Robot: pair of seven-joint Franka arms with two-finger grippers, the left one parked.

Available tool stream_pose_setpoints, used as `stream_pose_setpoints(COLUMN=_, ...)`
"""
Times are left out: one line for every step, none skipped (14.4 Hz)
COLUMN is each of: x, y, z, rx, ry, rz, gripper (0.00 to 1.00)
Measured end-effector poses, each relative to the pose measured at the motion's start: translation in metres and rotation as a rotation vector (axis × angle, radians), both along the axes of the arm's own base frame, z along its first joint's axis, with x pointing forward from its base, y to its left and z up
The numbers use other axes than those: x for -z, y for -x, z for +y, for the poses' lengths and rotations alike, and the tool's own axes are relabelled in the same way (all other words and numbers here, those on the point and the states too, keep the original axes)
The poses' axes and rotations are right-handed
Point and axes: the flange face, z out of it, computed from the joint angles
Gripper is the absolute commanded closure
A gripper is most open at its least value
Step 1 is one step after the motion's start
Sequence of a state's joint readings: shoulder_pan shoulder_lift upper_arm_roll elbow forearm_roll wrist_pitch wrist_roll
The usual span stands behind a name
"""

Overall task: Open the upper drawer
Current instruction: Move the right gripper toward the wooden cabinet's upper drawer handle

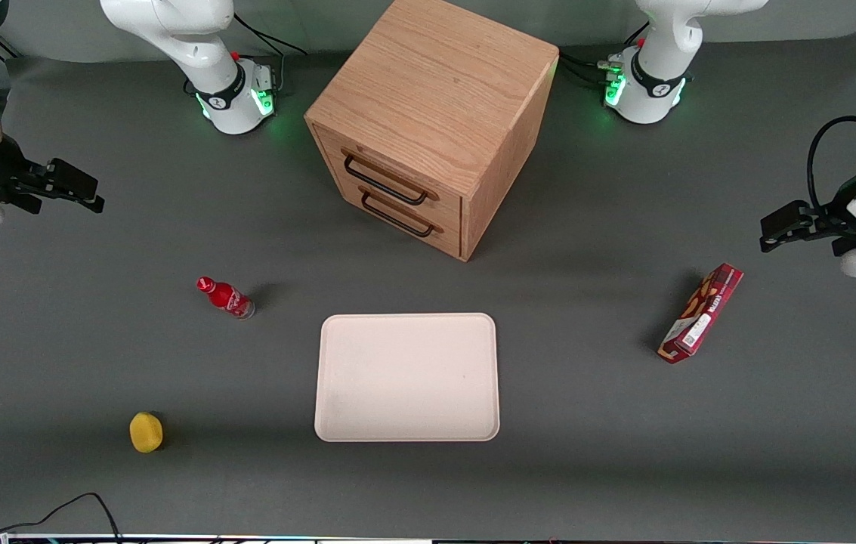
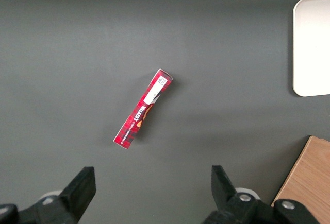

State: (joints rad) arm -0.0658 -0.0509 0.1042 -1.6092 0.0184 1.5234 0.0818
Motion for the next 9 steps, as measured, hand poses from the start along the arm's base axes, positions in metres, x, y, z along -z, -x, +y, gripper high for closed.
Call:
stream_pose_setpoints(x=0.000, y=0.000, z=0.000, rx=-0.001, ry=0.001, rz=0.000, gripper=0.00)
stream_pose_setpoints(x=-0.001, y=0.000, z=0.000, rx=-0.001, ry=0.001, rz=-0.002, gripper=0.00)
stream_pose_setpoints(x=-0.002, y=0.000, z=0.000, rx=-0.001, ry=0.001, rz=-0.004, gripper=0.00)
stream_pose_setpoints(x=-0.003, y=0.000, z=0.001, rx=-0.002, ry=0.001, rz=-0.005, gripper=0.00)
stream_pose_setpoints(x=-0.003, y=0.001, z=0.002, rx=-0.004, ry=0.001, rz=-0.004, gripper=0.00)
stream_pose_setpoints(x=-0.004, y=0.001, z=0.004, rx=-0.008, ry=0.001, rz=-0.005, gripper=0.00)
stream_pose_setpoints(x=-0.005, y=0.001, z=0.008, rx=-0.015, ry=-0.002, rz=-0.009, gripper=0.00)
stream_pose_setpoints(x=-0.007, y=0.000, z=0.015, rx=-0.024, ry=-0.014, rz=-0.019, gripper=0.00)
stream_pose_setpoints(x=-0.009, y=0.000, z=0.023, rx=-0.034, ry=-0.044, rz=-0.032, gripper=0.00)
